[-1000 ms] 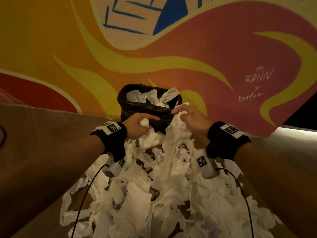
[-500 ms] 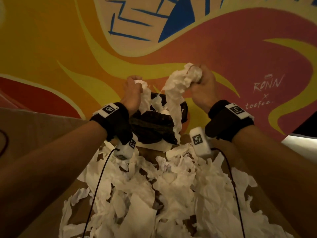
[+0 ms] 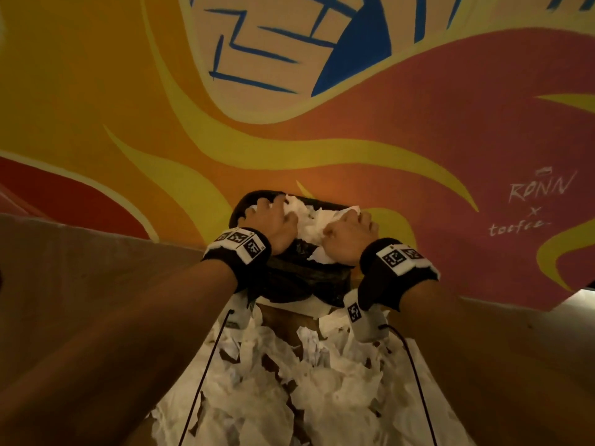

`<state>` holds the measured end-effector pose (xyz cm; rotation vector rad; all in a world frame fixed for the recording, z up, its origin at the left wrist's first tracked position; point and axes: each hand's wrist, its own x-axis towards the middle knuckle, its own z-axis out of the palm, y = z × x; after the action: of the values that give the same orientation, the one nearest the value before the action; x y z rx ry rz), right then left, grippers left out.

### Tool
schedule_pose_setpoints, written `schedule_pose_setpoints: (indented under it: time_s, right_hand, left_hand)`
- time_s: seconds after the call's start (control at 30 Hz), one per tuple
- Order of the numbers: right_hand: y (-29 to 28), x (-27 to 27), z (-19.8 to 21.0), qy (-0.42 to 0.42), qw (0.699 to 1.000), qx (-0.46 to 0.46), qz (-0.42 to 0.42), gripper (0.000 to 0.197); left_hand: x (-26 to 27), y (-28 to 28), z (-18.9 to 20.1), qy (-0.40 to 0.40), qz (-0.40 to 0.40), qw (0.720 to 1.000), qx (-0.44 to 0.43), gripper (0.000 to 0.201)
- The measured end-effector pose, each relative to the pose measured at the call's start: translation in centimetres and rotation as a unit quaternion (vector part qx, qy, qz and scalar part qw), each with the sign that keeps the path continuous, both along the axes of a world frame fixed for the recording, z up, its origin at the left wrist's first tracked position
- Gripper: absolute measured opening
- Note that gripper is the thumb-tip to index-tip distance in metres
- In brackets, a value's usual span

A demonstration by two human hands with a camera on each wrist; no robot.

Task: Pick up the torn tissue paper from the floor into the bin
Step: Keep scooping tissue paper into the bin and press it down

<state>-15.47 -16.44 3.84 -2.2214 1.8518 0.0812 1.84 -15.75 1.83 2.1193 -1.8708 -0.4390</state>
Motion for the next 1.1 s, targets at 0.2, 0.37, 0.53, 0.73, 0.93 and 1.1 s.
schedule_pose_setpoints:
  time_s: [0.2,0.37,0.53,0.73,0.93,1.1]
  right_hand:
    - [-1.0,-0.7,-0.8,-0.144,0.981,-0.067,0.112,0.02]
    - [0.2,-0.1,-0.2,-0.243,0.962,-0.003,0.127,0.025]
    - [0.6,0.3,0.4,-0.031,0.988,0.082,0.127,0.014]
    - [-1.4,1.4,-1.4,0.01,0.981,0.127,0.146,0.053]
    - [-0.4,-0.7,-2.4,-0.05,0.98,-0.031,0.188,0.048]
    - [0.6,-2.6,-2.8,-0.062,0.974,-0.09,0.197,0.021]
  left_hand:
    - [0.0,-1.2,0.0,-0.092,-0.036,0.992,0.076,0.043]
    - [-0.8,-1.3,1.2,0.048,-0.006,0.996,-0.078,0.01]
    - [-1.3,-0.7,1.2,-0.024,-0.07,0.995,-0.062,0.041]
    - [-2.9,0.4,1.8,-0.12,-0.127,0.975,0.135,0.035]
    - [0.3,3.3,1.6,-0.003,-0.089,0.995,-0.032,0.062]
    - [4.1,7.9,0.5,0.046,-0.027,0.985,-0.161,0.039]
